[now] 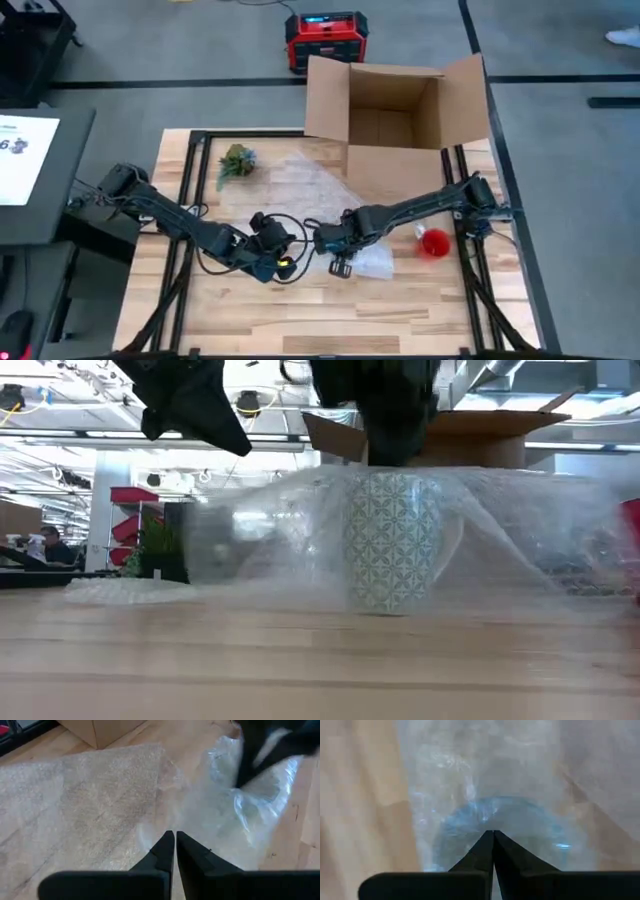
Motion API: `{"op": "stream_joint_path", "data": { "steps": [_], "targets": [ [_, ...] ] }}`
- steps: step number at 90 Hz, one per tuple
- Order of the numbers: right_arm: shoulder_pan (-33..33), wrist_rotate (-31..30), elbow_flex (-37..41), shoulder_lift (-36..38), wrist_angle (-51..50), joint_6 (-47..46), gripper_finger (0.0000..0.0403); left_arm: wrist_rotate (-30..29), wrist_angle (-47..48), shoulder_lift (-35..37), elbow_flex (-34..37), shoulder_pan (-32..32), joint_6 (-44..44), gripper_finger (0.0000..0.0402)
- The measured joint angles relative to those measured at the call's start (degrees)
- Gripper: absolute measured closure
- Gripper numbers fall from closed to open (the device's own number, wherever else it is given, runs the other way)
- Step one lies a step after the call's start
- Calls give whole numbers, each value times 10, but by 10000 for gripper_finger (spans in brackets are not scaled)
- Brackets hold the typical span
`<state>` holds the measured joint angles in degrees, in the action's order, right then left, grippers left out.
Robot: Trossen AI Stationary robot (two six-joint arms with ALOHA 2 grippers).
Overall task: Wrap mug
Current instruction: Wrap the blue patterned mug with the transparent bubble wrap
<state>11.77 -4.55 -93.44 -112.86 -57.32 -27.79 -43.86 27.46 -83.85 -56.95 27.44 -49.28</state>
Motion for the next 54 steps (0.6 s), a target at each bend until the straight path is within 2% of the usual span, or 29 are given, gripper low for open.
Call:
{"op": "stream_joint_path", "data": {
  "steps": [10, 26, 39, 54],
  "targets": [
    [-11, 2, 53, 1, 39, -7, 403, 0, 0, 0, 0, 0, 0, 402],
    [-17, 47, 121, 5, 142, -8, 403, 0, -2, 0, 0, 0, 0, 402],
    [-10, 48, 114, 5, 139, -8, 403, 0, -2, 0, 0, 0, 0, 402],
    [3, 49, 53, 4, 57, -8, 403, 0, -2, 0, 0, 0, 0, 402]
  ]
}}
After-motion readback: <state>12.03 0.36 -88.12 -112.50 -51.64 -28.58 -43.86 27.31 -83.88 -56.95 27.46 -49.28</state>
